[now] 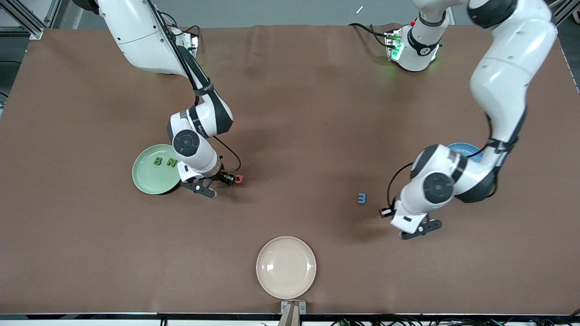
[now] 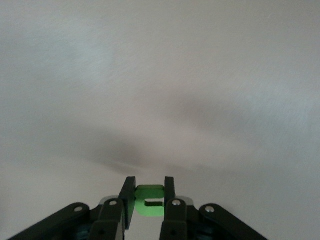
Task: Sort upper and lower case letters into plates
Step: 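Grasp the blue c with the right gripper while the left gripper drops the c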
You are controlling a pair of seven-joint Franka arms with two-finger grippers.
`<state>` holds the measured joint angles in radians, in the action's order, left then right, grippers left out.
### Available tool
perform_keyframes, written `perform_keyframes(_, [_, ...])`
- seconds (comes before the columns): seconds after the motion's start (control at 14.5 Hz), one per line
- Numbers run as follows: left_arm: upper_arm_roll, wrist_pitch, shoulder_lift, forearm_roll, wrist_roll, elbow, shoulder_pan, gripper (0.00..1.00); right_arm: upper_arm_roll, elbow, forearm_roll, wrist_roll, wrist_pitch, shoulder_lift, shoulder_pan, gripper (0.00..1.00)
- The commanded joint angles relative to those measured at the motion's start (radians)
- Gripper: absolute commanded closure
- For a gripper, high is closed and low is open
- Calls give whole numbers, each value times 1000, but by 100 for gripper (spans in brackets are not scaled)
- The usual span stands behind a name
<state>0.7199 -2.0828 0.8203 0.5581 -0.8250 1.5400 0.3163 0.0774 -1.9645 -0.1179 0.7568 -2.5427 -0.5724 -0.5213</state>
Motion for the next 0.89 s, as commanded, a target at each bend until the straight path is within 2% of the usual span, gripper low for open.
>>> perform_keyframes(0.0, [154,6,-117,17,87,226,244,85,7,4,-8,13,2,-7,-14,48])
perform_keyframes(0.21, [252,-5,-219,26,261,386,461,85,7,-10,-8,13,6,-7,-17,54])
perform_keyframes(0.48, [323,-17,-260,107,452,486,688,85,7,-11,-8,15,13,-6,-16,93])
perform_keyframes(0.55, [323,-35,-254,135,472,499,713,85,7,-11,-8,18,16,-4,-13,97])
perform_keyframes(0.83, [308,-91,-172,297,500,494,771,85,15,-2,3,-13,42,49,24,100])
